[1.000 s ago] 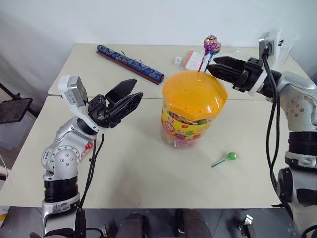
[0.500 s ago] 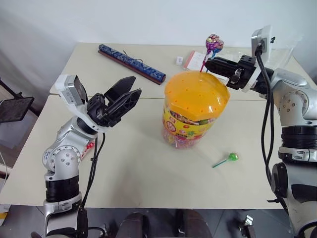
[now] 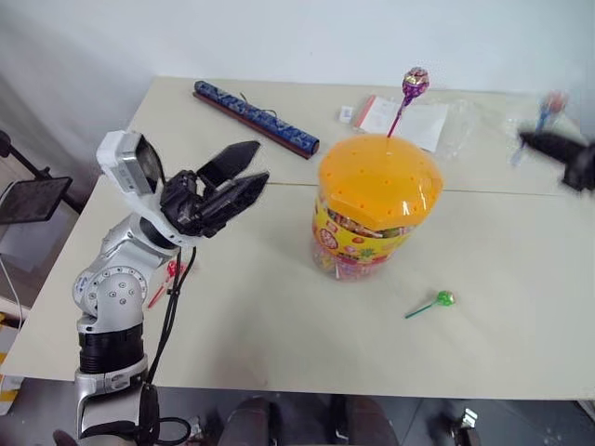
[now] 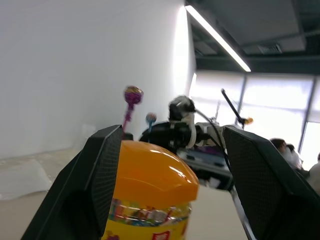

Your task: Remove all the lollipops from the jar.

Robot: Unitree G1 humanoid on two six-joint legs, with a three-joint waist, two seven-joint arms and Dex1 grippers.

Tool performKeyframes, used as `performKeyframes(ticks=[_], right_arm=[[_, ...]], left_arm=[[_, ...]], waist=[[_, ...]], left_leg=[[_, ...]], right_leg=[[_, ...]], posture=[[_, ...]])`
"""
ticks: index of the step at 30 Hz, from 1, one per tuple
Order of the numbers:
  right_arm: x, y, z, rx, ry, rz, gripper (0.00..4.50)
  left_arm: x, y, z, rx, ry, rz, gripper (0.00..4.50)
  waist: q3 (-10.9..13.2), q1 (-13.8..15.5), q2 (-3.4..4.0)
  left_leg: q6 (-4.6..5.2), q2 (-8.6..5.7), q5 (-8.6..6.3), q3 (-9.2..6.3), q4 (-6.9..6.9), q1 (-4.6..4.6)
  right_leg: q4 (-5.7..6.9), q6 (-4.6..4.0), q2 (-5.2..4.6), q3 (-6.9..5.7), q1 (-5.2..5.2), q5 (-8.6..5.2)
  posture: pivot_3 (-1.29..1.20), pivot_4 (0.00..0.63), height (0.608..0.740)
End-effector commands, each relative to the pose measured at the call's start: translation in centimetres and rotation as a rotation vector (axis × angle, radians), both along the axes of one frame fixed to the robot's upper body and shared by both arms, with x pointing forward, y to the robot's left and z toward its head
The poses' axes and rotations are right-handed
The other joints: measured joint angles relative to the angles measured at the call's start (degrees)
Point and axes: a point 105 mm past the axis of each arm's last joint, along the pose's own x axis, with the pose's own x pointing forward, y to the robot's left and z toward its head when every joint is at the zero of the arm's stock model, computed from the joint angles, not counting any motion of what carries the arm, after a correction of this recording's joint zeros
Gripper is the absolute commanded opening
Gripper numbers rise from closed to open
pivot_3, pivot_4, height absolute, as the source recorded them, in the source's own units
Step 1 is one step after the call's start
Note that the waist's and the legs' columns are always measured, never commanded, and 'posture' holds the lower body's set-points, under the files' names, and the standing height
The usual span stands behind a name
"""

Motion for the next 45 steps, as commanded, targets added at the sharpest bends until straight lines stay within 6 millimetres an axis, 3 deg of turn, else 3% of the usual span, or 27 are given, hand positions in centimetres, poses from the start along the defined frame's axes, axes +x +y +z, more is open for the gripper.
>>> performKeyframes(ticks=[1,6,10,15,17,20,24,26,29,35,41,45], right_arm=[[-1.6,-0.7,-2.3,-0.184,0.055,-0.022,0.03],[-3.7,-2.9,-8.9,-0.394,0.172,-0.024,0.03],[-4.2,-4.3,-10.9,-0.378,0.222,-0.055,0.03],[-4.3,-4.6,-10.8,-0.337,0.224,-0.043,1.36],[-3.9,-3.3,-8.6,-0.254,0.144,0.013,2.00],[-2.8,1.3,-1.7,-0.051,-0.134,0.190,2.93],[-2.6,6.5,4.3,0.101,-0.325,0.382,2.93],[-2.3,9.4,6.3,0.155,-0.364,0.471,2.93],[-1.4,12.6,7.8,0.187,-0.374,0.550,2.93],[0.4,16.4,9.1,0.225,-0.356,0.619,2.93],[1.7,17.9,8.8,0.221,-0.331,0.624,2.93],[1.9,18.0,8.9,0.240,-0.324,0.628,2.06]], left_arm=[[-1.2,-1.0,-1.4,0.146,-0.085,-0.032,3.39],[-1.9,-1.9,-3.9,0.295,-0.104,-0.102,3.39],[-2.0,-1.9,-4.4,0.326,-0.145,-0.107,3.39],[-1.6,-1.4,-3.8,0.280,-0.139,-0.075,3.39],[-1.2,-0.9,-2.7,0.195,-0.114,-0.041,3.39],[0.2,0.9,-1.0,0.007,-0.025,0.048,3.39],[1.2,2.6,-0.6,-0.104,0.065,0.101,3.39],[1.4,2.9,-0.8,-0.116,0.092,0.103,3.39],[1.4,2.9,-1.5,-0.097,0.115,0.087,3.39],[1.6,2.8,-1.6,-0.100,0.116,0.089,3.39],[1.3,3.0,-1.9,-0.110,0.117,0.107,3.39],[1.0,2.9,-2.0,-0.113,0.115,0.113,3.39]], waist=[[0.0,-0.2,0.14],[0.0,-0.7,0.32],[0.0,-1.1,0.35],[0.0,-1.1,0.37],[0.0,-1.1,0.38],[0.0,-1.4,0.39],[0.1,-1.4,0.52],[0.1,-1.2,0.51],[0.1,-0.9,0.45],[0.1,-0.3,0.46],[0.1,-0.2,0.45],[0.1,-0.6,0.45]], left_leg=[[0.00,-0.01,0.01,0.08,-0.02,0.12],[-0.10,0.00,0.13,0.29,-0.01,0.35],[-0.11,0.00,0.12,0.29,0.00,0.31],[-0.10,0.03,0.12,0.10,0.00,0.28],[-0.10,0.03,0.12,0.10,0.01,0.28],[-0.07,0.06,0.14,0.07,0.09,0.27],[-0.08,0.10,0.14,-0.06,0.10,0.35],[-0.10,0.13,0.12,-0.16,0.11,0.31],[-0.12,0.08,0.11,-0.28,0.10,0.17],[-0.07,-0.05,0.08,-0.26,0.11,-0.04],[-0.07,0.00,0.09,-0.25,0.14,-0.02],[-0.06,0.00,0.09,-0.20,0.13,-0.01]], right_leg=[[0.04,0.01,0.01,0.06,0.02,0.00],[0.01,-0.01,0.03,0.36,0.08,0.00],[0.09,-0.02,-0.01,0.44,0.06,0.00],[0.14,-0.02,0.00,0.31,0.07,0.00],[0.13,-0.02,-0.01,0.31,0.08,0.00],[0.17,-0.02,-0.02,0.33,0.08,0.00],[0.39,-0.03,-0.07,0.40,0.08,0.01],[0.46,-0.04,-0.06,0.39,0.06,0.01],[0.35,-0.03,-0.09,0.33,0.05,0.00],[0.23,-0.02,-0.15,-0.04,-0.04,0.01],[0.29,-0.02,-0.09,-0.11,-0.03,0.01],[0.29,-0.01,-0.08,-0.09,-0.04,0.01]], posture=[[0.00,0.150,0.740],[0.00,0.150,0.740],[0.00,0.150,0.740],[0.00,0.150,0.740],[0.00,0.150,0.740],[0.00,0.150,0.740],[0.00,0.150,0.740],[0.00,0.150,0.740],[0.00,0.150,0.740],[0.00,0.150,0.740],[0.00,0.150,0.740],[0.00,0.150,0.740]])
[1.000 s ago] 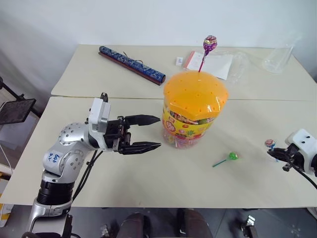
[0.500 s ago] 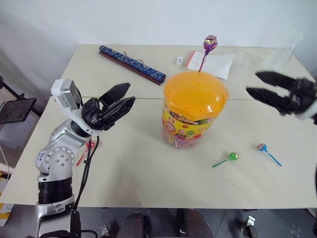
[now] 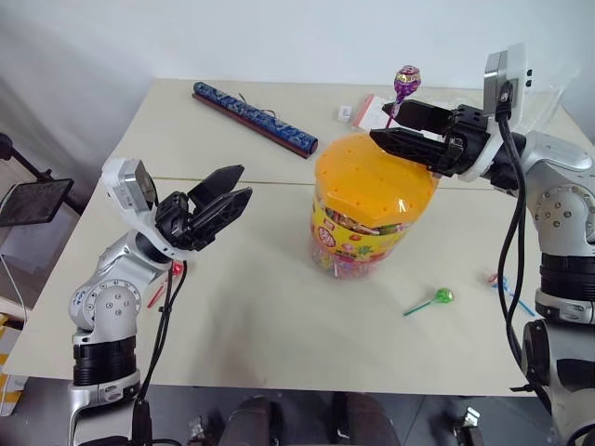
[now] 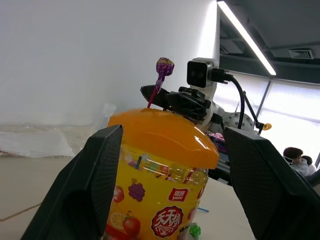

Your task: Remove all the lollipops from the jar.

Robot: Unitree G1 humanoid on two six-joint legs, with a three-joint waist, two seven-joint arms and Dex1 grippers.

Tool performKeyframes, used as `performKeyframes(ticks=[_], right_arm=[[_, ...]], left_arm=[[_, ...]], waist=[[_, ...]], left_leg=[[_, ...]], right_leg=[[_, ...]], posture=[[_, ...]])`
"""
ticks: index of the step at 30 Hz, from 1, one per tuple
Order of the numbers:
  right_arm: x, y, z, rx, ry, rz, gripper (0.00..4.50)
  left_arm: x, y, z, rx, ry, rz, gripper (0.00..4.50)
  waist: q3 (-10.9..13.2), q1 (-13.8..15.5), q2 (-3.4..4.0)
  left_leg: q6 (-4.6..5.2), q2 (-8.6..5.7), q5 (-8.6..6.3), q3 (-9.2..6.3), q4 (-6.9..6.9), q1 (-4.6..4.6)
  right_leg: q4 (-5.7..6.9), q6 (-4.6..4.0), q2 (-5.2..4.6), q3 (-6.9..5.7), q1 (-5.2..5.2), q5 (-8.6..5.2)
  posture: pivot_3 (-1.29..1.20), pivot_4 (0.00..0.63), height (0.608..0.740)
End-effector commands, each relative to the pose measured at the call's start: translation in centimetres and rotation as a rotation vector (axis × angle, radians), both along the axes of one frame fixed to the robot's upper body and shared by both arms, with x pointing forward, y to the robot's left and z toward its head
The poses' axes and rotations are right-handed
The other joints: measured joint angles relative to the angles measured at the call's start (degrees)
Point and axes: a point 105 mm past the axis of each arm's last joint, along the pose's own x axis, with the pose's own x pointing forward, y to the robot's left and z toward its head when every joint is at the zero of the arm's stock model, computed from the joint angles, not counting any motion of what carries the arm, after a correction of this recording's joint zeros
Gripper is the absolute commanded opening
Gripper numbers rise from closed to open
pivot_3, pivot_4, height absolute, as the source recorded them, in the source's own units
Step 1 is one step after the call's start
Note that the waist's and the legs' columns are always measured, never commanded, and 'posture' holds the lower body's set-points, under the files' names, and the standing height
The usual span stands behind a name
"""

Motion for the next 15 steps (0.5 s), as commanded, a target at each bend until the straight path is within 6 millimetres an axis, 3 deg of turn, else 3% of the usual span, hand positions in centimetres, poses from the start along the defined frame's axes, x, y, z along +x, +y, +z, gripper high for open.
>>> performKeyframes(ticks=[1,6,12,15], right_arm=[[-0.2,0.1,0.8,0.004,-0.030,0.007,1.74],[-0.2,-0.4,1.6,0.036,-0.051,0.003,0.11],[-2.4,-3.3,5.3,0.183,-0.134,0.035,0.05],[-2.9,-8.0,5.2,0.160,-0.095,-0.120,0.05]], left_arm=[[-0.9,-0.2,1.1,-0.009,-0.067,0.002,3.39],[-0.9,-0.3,1.5,-0.016,-0.083,-0.001,3.39],[-1.5,-0.7,1.9,0.035,-0.145,-0.045,3.39],[-2.3,-0.4,1.6,0.134,-0.183,-0.066,3.39]], waist=[[0.0,-0.2,0.00],[0.0,-0.9,0.00],[0.0,-0.7,0.00],[0.0,-0.3,0.00]], left_leg=[[0.00,0.01,0.00,0.00,0.00,0.00],[0.00,0.01,0.00,0.00,-0.01,0.02],[0.00,0.01,0.00,-0.01,-0.02,0.00],[0.00,-0.02,0.00,-0.08,-0.04,-0.06]], right_leg=[[0.01,0.00,0.00,0.00,0.00,0.00],[0.04,0.00,0.00,0.01,-0.01,0.00],[0.05,0.00,0.00,-0.01,-0.03,0.00],[-0.01,0.00,-0.01,-0.06,-0.03,0.00]], posture=[[0.00,0.150,0.740],[0.00,0.150,0.740],[0.00,0.150,0.740],[0.00,0.150,0.740]])
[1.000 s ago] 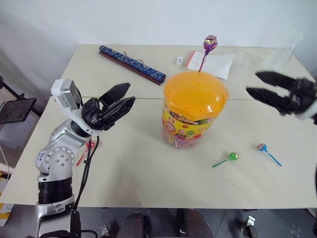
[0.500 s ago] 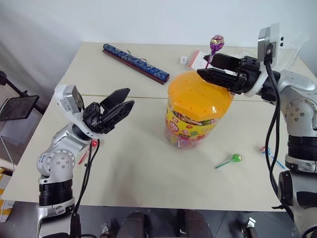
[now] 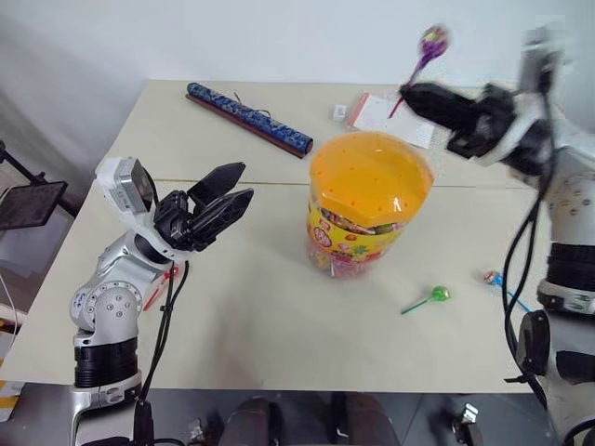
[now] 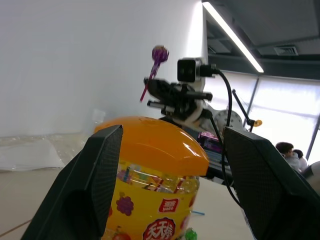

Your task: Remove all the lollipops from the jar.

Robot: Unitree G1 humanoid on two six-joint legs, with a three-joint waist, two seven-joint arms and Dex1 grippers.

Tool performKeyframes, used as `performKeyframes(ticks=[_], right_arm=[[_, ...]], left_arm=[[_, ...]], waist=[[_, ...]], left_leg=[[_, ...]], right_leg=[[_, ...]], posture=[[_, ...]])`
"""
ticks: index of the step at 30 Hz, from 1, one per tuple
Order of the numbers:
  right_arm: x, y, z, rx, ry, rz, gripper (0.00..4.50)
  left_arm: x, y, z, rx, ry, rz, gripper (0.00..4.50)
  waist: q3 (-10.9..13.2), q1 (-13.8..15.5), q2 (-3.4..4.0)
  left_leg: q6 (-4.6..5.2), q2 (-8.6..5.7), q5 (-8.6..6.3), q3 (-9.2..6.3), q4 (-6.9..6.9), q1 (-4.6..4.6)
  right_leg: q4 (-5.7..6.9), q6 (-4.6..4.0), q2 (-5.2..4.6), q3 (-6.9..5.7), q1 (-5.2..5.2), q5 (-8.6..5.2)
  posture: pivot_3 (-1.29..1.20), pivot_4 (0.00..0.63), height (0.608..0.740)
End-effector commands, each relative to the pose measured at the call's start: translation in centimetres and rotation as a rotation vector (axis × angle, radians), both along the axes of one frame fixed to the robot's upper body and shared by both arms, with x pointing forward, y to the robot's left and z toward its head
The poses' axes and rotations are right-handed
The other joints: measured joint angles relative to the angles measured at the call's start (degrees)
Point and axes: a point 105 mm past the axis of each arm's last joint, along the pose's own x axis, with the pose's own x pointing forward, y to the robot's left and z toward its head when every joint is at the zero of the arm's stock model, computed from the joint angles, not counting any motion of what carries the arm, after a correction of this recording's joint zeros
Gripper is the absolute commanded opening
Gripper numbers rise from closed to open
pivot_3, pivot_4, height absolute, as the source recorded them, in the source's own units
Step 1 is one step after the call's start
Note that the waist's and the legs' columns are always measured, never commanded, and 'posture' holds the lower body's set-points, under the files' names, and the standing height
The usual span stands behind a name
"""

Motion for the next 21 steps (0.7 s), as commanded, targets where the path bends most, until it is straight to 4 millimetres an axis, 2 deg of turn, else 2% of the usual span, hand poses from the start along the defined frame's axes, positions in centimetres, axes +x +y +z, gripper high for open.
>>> performKeyframes(ticks=[1,3,4,7,11,14,16,18,21], right_arm=[[-1.7,-5.3,1.3,-0.025,-0.017,-0.163,0.05],[-1.6,-8.0,-0.7,-0.148,0.061,-0.296,0.05],[-1.8,-10.1,-2.4,-0.235,0.131,-0.388,0.05],[-2.8,-14.5,-6.8,-0.468,0.274,-0.565,0.05],[-4.8,-18.5,-13.4,-0.696,0.453,-0.690,0.05],[-5.3,-19.7,-16.2,-0.718,0.504,-0.747,0.05],[-6.2,-19.8,-19.3,-0.729,0.599,-0.731,0.05],[-7.2,-19.4,-21.2,-0.734,0.653,-0.676,0.47],[-6.9,-19.4,-21.0,-0.688,0.597,-0.701,1.35]], left_arm=[[-1.5,0.2,0.5,0.111,-0.107,-0.021,3.39],[-1.9,0.3,-0.1,0.179,-0.126,-0.030,3.39],[-2.0,0.2,-0.6,0.219,-0.139,-0.036,3.39],[-2.4,-0.2,-1.8,0.306,-0.164,-0.065,3.39],[-2.5,-0.9,-2.9,0.370,-0.195,-0.105,3.39],[-2.3,-1.2,-3.1,0.369,-0.197,-0.118,3.39],[-2.3,-1.3,-3.1,0.375,-0.194,-0.131,3.39],[-2.4,-1.3,-3.3,0.385,-0.188,-0.143,3.39],[-2.2,-0.7,-3.6,0.414,-0.177,-0.128,3.39]], waist=[[0.0,0.4,0.00],[0.0,0.5,0.00],[0.0,0.6,-0.01],[0.0,0.7,0.00],[0.0,0.9,0.01],[0.0,0.5,0.03],[0.0,0.1,0.04],[0.0,0.0,0.04],[0.0,-0.1,0.07]], left_leg=[[0.01,-0.01,-0.01,-0.02,-0.01,-0.01],[0.05,-0.01,-0.04,0.01,-0.05,0.00],[0.05,0.00,-0.05,0.08,-0.07,0.01],[0.06,0.01,-0.05,0.23,-0.06,0.04],[0.08,0.01,-0.02,0.42,-0.02,0.16],[0.07,0.03,-0.02,0.49,-0.02,0.28],[0.06,0.05,-0.03,0.55,-0.03,0.34],[0.03,0.07,-0.03,0.46,-0.05,0.35],[0.00,0.08,-0.04,0.41,-0.07,0.31]], right_leg=[[-0.02,0.00,0.00,-0.03,0.00,0.00],[-0.08,0.00,0.00,-0.04,0.01,0.00],[-0.17,0.00,0.01,-0.04,0.01,0.00],[-0.29,0.00,0.01,0.02,0.05,0.00],[-0.23,0.00,0.02,0.21,0.07,0.00],[-0.18,0.00,0.01,0.34,0.11,0.00],[-0.13,-0.01,0.01,0.43,0.10,0.00],[-0.07,-0.01,0.03,0.39,0.09,-0.01],[-0.10,-0.01,0.05,0.32,0.09,-0.01]], posture=[[0.00,0.150,0.740],[0.00,0.150,0.740],[0.00,0.150,0.740],[0.00,0.150,0.740],[0.00,0.150,0.740],[0.00,0.150,0.740],[0.00,0.150,0.740],[0.00,0.150,0.740],[0.00,0.150,0.740]])
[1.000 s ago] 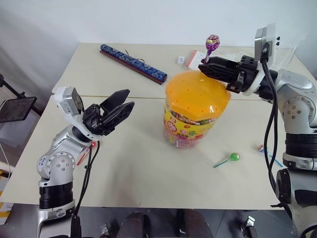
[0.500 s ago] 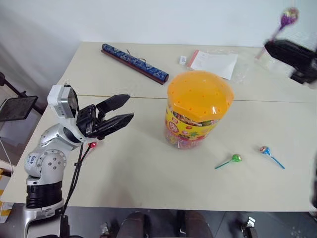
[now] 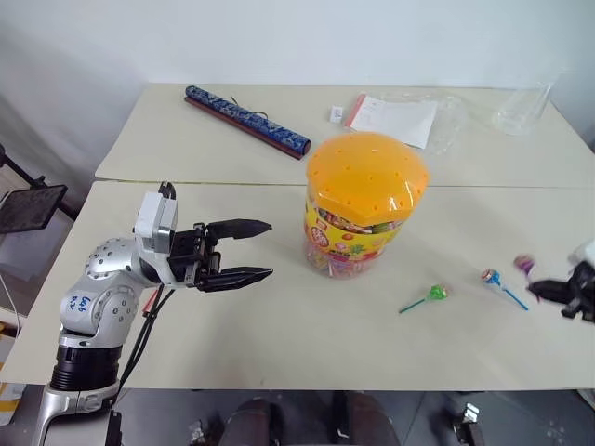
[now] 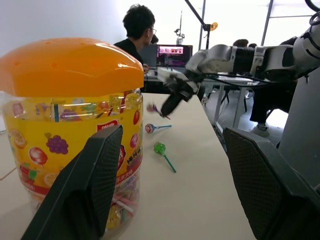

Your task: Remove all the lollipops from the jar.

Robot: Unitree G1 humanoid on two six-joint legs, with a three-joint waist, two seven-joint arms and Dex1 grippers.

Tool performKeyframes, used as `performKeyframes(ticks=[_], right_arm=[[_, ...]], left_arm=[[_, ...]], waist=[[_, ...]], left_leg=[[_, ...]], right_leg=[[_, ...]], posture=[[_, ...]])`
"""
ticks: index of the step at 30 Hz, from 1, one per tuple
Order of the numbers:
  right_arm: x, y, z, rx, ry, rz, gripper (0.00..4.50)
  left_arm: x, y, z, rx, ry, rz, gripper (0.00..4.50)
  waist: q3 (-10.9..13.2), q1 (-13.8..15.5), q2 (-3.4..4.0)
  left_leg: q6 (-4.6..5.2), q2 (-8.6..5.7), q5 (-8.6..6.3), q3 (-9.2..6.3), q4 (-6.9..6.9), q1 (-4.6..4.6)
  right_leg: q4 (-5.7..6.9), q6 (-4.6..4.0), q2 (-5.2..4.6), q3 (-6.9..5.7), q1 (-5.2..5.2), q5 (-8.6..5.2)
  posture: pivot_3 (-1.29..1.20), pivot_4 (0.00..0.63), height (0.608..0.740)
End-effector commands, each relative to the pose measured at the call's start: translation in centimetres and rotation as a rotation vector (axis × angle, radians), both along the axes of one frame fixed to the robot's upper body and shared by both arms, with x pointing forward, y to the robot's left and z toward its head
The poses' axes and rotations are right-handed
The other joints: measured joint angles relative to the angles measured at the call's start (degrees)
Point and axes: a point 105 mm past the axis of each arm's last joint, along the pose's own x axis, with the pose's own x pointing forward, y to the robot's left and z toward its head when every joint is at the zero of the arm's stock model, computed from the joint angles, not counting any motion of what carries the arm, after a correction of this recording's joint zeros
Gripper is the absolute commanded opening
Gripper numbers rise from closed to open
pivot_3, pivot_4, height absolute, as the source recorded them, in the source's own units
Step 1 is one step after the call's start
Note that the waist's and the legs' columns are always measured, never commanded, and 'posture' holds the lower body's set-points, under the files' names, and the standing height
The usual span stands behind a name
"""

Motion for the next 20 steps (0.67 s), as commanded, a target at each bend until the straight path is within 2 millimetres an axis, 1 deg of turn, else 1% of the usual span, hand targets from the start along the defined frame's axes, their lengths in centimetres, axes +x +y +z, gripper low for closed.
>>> performKeyframes(ticks=[1,4,5,6,7,9,11,14,15,16,19,20], right_arm=[[0.7,0.1,2.2,-0.020,-0.141,0.020,1.69],[1.2,0.3,3.5,-0.030,-0.268,0.049,2.65],[1.4,0.9,4.2,-0.021,-0.324,0.089,2.95],[1.4,2.3,5.2,0.019,-0.399,0.161,3.35],[1.3,3.3,5.9,0.047,-0.448,0.213,3.64],[1.0,6.9,7.9,0.143,-0.570,0.372,4.42],[0.7,9.3,8.9,0.182,-0.611,0.471,4.46],[0.3,14.3,9.0,0.211,-0.536,0.724,4.46],[0.2,15.2,8.9,0.205,-0.535,0.783,4.46],[0.4,15.6,8.5,0.207,-0.520,0.814,4.46],[1.0,15.4,7.2,0.206,-0.520,0.824,4.46],[1.1,15.4,6.7,0.200,-0.534,0.825,4.46]], left_arm=[[0.1,0.7,0.0,0.042,-0.028,0.028,3.39],[0.6,1.6,-0.6,0.075,-0.017,0.084,3.39],[0.8,1.9,-0.8,0.086,-0.010,0.109,3.39],[1.0,2.4,-1.1,0.099,0.000,0.146,3.39],[1.2,2.8,-1.3,0.108,0.006,0.170,3.39],[1.7,4.1,-2.5,0.159,0.012,0.259,3.39],[1.6,5.0,-3.2,0.192,0.015,0.313,3.39],[0.8,7.0,-5.0,0.291,0.010,0.430,3.39],[0.5,7.5,-5.3,0.301,0.008,0.455,3.39],[0.5,7.7,-5.4,0.304,0.004,0.479,3.39],[0.4,7.3,-5.7,0.286,-0.006,0.509,3.39],[0.4,7.2,-5.8,0.278,-0.016,0.527,3.39]], waist=[[0.0,-0.2,0.01],[0.0,-0.3,0.02],[0.0,-0.3,0.03],[0.0,-0.3,0.02],[0.0,-0.3,0.02],[0.0,-0.3,0.02],[0.0,-0.4,0.09],[0.0,-0.4,0.10],[0.0,-0.6,0.10],[0.0,-0.5,0.07],[0.0,0.8,0.02],[0.0,0.8,0.02]], left_leg=[[0.00,-0.01,0.00,0.01,0.01,0.00],[0.01,-0.01,0.00,0.03,0.02,0.03],[0.01,-0.01,0.00,0.03,0.02,0.04],[0.00,-0.01,0.00,0.04,0.02,0.05],[0.01,0.00,0.00,0.02,0.01,0.04],[-0.01,0.01,-0.01,-0.02,-0.01,0.04],[-0.05,0.05,-0.03,-0.02,-0.02,0.05],[-0.05,0.04,-0.04,-0.05,-0.03,0.04],[-0.05,0.06,-0.05,-0.05,-0.03,0.05],[-0.06,0.09,-0.07,-0.05,-0.02,0.07],[-0.10,0.02,-0.11,-0.38,0.04,-0.02],[-0.11,-0.01,-0.13,-0.40,0.03,-0.02]], right_leg=[[-0.02,0.00,0.00,0.01,0.00,0.00],[-0.02,0.00,0.00,0.04,0.02,0.00],[0.00,0.00,0.00,0.05,0.02,0.00],[0.00,0.00,0.00,0.05,0.02,0.00],[-0.01,0.00,0.01,0.04,0.02,0.00],[-0.01,0.00,0.02,0.02,0.01,0.00],[0.01,0.00,0.04,0.01,0.00,0.00],[0.03,0.00,-0.03,0.00,-0.02,0.00],[0.01,0.00,-0.05,0.00,-0.02,0.00],[0.01,-0.02,-0.08,0.02,-0.02,0.00],[-0.11,-0.03,-0.34,0.12,0.00,-0.01],[-0.13,-0.04,-0.64,0.13,0.01,-0.01]], posture=[[0.00,0.150,0.740],[0.00,0.150,0.740],[0.00,0.150,0.740],[0.00,0.150,0.740],[0.00,0.150,0.740],[0.00,0.150,0.740],[0.00,0.150,0.740],[0.00,0.150,0.740],[0.00,0.150,0.740],[0.00,0.150,0.740],[0.00,0.150,0.740],[0.00,0.150,0.740]])
